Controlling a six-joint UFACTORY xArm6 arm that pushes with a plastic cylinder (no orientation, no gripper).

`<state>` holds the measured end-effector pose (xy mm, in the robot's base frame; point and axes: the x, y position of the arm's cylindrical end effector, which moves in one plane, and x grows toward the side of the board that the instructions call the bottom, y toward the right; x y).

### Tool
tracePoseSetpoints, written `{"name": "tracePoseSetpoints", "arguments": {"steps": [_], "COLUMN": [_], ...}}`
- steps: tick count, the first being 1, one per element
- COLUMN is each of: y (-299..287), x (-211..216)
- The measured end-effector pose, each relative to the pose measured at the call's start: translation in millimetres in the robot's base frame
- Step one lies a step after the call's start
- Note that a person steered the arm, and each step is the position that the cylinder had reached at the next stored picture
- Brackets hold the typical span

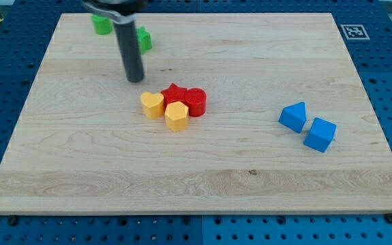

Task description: Push the green star closely to the green circle

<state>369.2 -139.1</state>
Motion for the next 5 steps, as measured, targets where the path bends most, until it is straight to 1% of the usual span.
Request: {"name": "tracePoseSetpoints", "arguments": {"steps": [1, 2, 3, 4, 5], "y": [-51.2, -111.0, -157.1, -156.2, -122.8], "x": [-23.5, -64.8, -123.0, -166.9, -176.9]}}
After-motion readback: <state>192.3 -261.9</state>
